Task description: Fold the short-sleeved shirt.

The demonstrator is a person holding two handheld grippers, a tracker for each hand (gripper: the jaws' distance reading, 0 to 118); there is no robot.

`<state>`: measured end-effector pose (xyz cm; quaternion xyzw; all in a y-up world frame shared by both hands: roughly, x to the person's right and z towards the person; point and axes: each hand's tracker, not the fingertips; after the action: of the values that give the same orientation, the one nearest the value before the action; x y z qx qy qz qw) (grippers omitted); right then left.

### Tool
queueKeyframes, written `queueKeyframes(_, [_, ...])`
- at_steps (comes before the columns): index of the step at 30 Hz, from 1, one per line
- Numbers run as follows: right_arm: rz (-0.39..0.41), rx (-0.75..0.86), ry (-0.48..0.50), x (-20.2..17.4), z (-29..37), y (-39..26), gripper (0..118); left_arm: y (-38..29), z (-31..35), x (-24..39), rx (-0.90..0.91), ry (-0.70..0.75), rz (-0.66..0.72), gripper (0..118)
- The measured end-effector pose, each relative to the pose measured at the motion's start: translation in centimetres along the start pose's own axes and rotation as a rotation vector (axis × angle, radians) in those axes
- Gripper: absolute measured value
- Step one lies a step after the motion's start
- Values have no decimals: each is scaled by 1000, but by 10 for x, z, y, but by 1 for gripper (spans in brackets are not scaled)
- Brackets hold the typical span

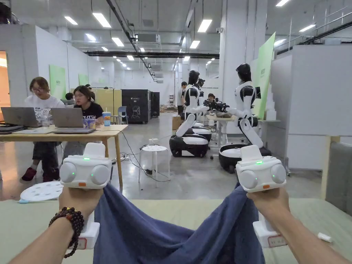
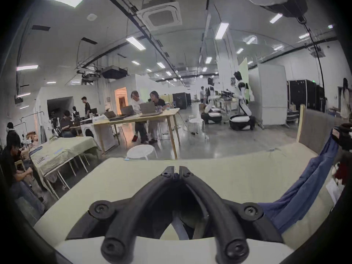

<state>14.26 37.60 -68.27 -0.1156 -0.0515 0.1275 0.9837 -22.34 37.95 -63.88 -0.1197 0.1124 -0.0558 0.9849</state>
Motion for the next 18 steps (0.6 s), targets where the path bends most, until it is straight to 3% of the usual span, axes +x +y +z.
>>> queueKeyframes(8, [-29, 20, 32, 27, 74, -39, 6, -41, 57, -19, -17, -29, 28, 2])
queueKeyframes(18, [57, -51, 83, 30, 211, -159, 6, -142, 193, -38, -118, -99, 76, 2])
